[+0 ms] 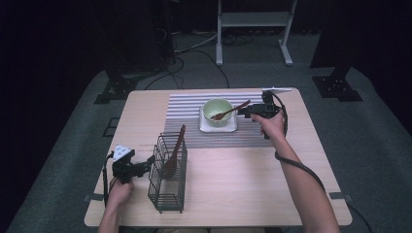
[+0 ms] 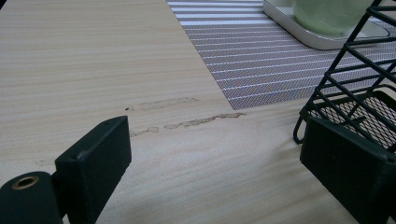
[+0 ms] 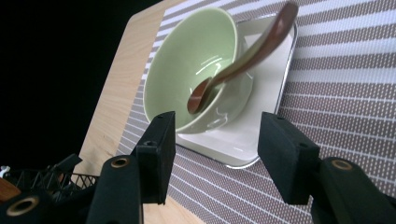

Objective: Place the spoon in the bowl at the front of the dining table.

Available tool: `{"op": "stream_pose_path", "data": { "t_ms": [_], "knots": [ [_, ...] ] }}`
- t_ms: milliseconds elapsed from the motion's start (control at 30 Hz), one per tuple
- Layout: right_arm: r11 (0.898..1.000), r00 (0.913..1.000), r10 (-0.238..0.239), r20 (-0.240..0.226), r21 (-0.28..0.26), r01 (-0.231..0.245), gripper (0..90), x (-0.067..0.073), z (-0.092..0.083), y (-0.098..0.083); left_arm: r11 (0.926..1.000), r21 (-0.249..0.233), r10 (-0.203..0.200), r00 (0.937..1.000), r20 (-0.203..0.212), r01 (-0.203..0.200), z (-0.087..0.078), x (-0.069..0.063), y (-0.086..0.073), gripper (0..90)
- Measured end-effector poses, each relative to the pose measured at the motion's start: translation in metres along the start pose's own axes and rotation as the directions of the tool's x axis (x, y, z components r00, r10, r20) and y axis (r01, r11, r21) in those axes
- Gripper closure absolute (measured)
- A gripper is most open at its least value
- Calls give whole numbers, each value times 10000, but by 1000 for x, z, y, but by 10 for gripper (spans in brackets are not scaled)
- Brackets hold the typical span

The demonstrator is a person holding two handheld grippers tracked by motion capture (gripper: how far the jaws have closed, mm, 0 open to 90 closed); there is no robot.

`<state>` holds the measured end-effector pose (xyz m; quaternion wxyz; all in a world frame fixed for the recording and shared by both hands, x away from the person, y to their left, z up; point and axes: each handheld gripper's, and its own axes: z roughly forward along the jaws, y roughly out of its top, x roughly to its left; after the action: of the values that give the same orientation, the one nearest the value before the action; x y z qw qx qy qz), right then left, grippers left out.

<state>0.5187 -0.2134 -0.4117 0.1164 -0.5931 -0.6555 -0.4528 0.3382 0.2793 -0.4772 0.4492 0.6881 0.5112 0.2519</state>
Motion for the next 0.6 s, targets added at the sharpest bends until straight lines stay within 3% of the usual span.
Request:
{"op": "stream_pose_path", "data": {
  "t_ms": [233,300,600],
  "knots": [
    [9996,9999,-109,-32,243,110,431,-2,0,-7,10000,0,-3,10000,-29,3,0,0,0,80],
    [9978,9991,-411,-38,519,412,422,-2,-1,-10,10000,-8,-11,10000,-40,11,0,0,0,81],
    [9944,9972,-737,-115,754,744,390,2,-10,-19,10000,5,6,10000,-54,-6,0,-1,0,80]
  ]
}}
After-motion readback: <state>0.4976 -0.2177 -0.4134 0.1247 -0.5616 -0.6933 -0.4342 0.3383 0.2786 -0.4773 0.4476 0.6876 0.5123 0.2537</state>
